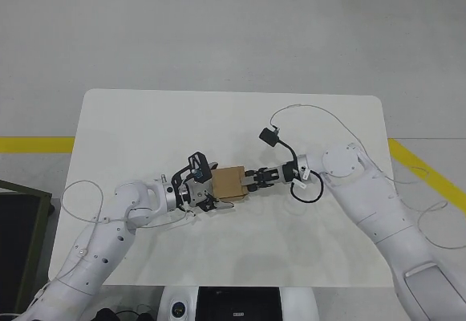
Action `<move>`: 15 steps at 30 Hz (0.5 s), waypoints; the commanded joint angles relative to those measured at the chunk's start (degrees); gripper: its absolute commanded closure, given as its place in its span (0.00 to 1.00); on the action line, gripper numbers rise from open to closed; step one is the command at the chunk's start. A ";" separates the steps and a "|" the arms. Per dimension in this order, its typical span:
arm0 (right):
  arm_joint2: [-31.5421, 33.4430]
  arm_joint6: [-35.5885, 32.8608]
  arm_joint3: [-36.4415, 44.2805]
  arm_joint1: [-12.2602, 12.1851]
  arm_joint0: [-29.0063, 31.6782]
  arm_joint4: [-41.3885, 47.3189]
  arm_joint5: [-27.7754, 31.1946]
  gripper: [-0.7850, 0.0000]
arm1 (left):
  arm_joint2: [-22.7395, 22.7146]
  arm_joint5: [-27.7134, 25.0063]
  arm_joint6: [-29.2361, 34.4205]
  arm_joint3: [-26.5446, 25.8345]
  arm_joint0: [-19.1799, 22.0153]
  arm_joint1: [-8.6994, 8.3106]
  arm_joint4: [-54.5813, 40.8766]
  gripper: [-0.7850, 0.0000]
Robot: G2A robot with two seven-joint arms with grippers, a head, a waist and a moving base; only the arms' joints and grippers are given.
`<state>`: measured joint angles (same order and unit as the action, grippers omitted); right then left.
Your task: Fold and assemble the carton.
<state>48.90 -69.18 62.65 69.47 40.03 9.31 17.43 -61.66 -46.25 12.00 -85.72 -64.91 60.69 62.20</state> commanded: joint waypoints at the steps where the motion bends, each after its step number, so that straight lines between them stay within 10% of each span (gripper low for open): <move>1: 0.03 0.14 -0.11 0.07 -0.13 0.34 0.25 0.82 | 0.01 0.02 0.00 0.00 0.00 0.00 -0.01 0.00; 15: 3.23 -0.55 1.03 -1.11 2.90 2.53 0.20 0.66 | 0.12 -0.01 0.30 0.18 -0.18 -0.01 -0.18 0.00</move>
<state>51.74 -69.68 63.47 68.53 42.73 11.99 17.74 -61.51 -46.20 12.30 -85.57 -65.10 60.68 62.02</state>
